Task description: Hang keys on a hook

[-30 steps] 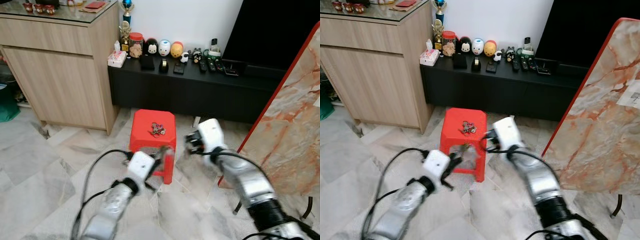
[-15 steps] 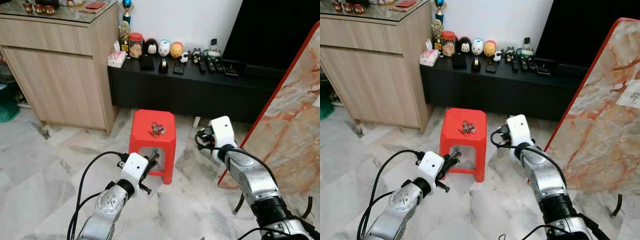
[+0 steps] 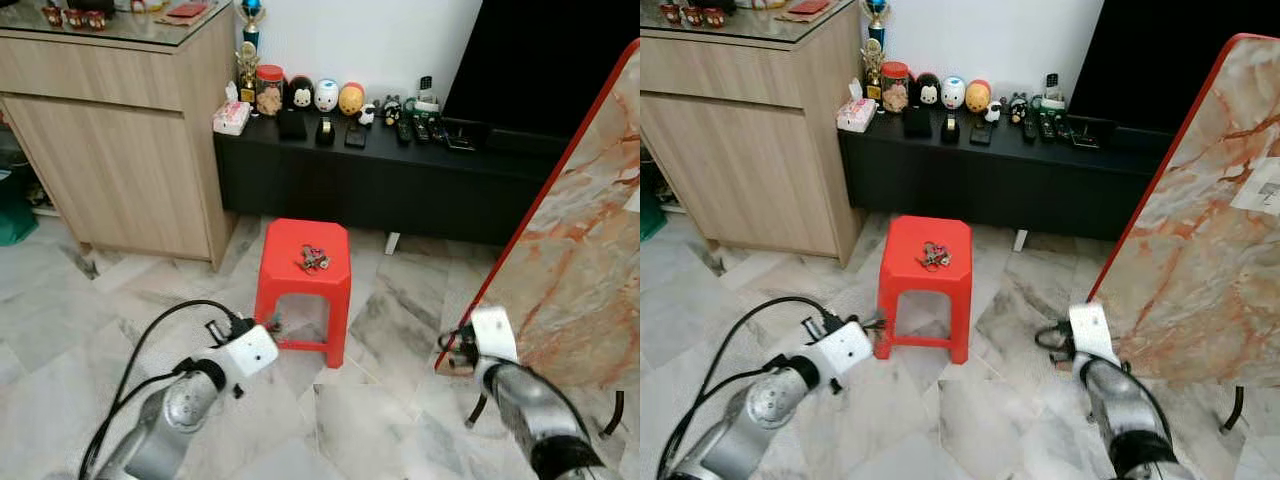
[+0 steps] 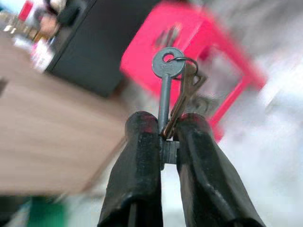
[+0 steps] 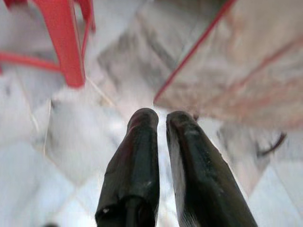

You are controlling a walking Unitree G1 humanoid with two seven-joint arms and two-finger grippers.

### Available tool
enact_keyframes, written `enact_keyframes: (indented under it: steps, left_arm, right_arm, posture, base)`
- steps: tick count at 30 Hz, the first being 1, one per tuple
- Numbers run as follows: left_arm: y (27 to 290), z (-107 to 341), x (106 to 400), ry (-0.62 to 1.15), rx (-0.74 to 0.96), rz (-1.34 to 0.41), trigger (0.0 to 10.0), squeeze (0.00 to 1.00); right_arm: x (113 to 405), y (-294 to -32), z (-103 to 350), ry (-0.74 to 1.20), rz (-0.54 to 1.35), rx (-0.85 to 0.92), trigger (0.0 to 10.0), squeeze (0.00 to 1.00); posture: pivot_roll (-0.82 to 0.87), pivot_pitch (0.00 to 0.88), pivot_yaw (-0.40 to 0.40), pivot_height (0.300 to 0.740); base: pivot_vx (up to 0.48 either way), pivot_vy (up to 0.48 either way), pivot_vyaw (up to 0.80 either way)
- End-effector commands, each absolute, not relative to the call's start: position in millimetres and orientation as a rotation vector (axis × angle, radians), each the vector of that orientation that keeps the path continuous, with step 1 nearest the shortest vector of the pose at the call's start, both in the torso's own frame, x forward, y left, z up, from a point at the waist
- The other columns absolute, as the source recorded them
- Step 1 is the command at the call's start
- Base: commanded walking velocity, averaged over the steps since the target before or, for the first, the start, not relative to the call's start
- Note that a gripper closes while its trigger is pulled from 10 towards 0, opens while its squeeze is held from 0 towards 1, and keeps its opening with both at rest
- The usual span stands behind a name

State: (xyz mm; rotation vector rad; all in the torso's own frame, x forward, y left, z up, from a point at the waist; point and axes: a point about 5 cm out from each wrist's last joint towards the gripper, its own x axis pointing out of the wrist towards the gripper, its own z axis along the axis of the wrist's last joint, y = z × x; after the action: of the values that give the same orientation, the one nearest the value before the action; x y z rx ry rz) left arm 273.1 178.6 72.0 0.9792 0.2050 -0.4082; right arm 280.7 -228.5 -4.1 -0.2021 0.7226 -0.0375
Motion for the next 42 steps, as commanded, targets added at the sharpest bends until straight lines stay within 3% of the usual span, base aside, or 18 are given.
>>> enact_keyframes:
  steps: [1, 2, 4, 8, 9, 10, 13, 19, 24, 26, 29, 35, 42]
  left_arm:
    - [201.5, 62.0, 272.6, 0.295, 1.088, -0.324, 10.0, 0.00]
    - [201.5, 62.0, 272.6, 0.295, 1.088, -0.324, 10.0, 0.00]
    - [236.5, 40.4, 262.4, 0.454, 1.044, -0.175, 10.0, 0.00]
    - [258.6, -11.8, 227.6, 0.718, 0.773, -0.084, 10.0, 0.00]
    - [258.6, -11.8, 227.6, 0.718, 0.773, -0.084, 10.0, 0.00]
    - [255.4, -38.0, 204.7, 0.842, 0.754, -0.165, 10.0, 0.00]
    - [245.6, -60.8, 179.3, 0.947, 0.707, -0.254, 10.0, 0.00]
    - [243.4, -80.6, 152.1, 1.053, 0.546, -0.104, 10.0, 0.00]
    - [246.8, -76.3, 160.2, 0.969, 0.402, 0.075, 10.0, 0.00]
    - [250.3, -64.7, 177.3, 0.838, 0.272, 0.174, 10.0, 0.00]
    - [252.9, -51.1, 194.3, 0.725, 0.216, 0.211, 10.0, 0.00]
    - [250.3, -15.1, 234.7, 0.489, 0.220, 0.195, 10.0, 0.00]
    - [238.6, 13.8, 259.0, 0.315, 0.291, 0.144, 10.0, 0.00]
  right_arm:
    - [272.5, -230.8, -12.7, 0.749, -0.051, -0.220, 10.0, 0.00]
    - [272.5, -230.8, -12.7, 0.749, -0.051, -0.220, 10.0, 0.00]
    - [256.9, -229.6, -28.3, 0.808, -0.053, -0.230, 10.0, 0.00]
    - [237.7, -225.7, -45.0, 0.872, -0.048, -0.209, 10.0, 0.00]
    - [237.7, -225.7, -45.0, 0.872, -0.048, -0.209, 10.0, 0.00]
    - [229.2, -222.5, -52.0, 0.899, -0.034, -0.204, 10.0, 0.00]
    - [219.3, -221.2, -59.1, 0.935, -0.027, -0.205, 10.0, 0.00]
    - [196.5, -218.9, -73.0, 1.000, -0.031, -0.195, 10.0, 0.00]
    - [179.0, -218.6, -82.1, 1.051, -0.073, -0.155, 10.0, 0.00]
    - [171.3, -221.3, -85.2, 1.066, -0.123, -0.118, 10.0, 0.00]
    - [164.0, -220.5, -88.6, 1.089, -0.134, -0.096, 10.0, 0.00]
    - [157.8, -212.1, -92.8, 1.097, -0.116, -0.067, 10.0, 0.00]
    - [155.0, -210.4, -94.2, 1.099, -0.130, -0.025, 10.0, 0.00]
  posture:
    - [0.04, 0.000, -0.119, 0.740]
    - [0.04, 0.000, -0.119, 0.740]
    - [0.05, 0.000, -0.113, 0.740]
    - [0.05, 0.000, -0.111, 0.740]
    - [0.05, 0.000, -0.111, 0.740]
    - [0.04, 0.000, -0.106, 0.740]
    - [0.04, 0.000, -0.105, 0.740]
    - [0.04, 0.000, -0.102, 0.740]
    - [0.04, 0.000, -0.099, 0.740]
    - [0.05, 0.000, -0.102, 0.740]
    - [0.06, 0.000, -0.103, 0.740]
    - [0.06, 0.000, -0.104, 0.740]
    - [0.07, 0.000, -0.101, 0.740]
  base:
    - [0.000, 0.000, 0.00]
    - [0.000, 0.000, 0.00]
    - [0.000, 0.000, 0.00]
    - [0.000, 0.000, 0.00]
    - [0.000, 0.000, 0.00]
    - [0.000, 0.000, 0.00]
    - [0.000, 0.000, 0.00]
    - [0.000, 0.000, 0.00]
    - [0.000, 0.000, 0.00]
    - [0.000, 0.000, 0.00]
    - [0.000, 0.000, 0.00]
    - [0.000, 0.000, 0.00]
    - [0.000, 0.000, 0.00]
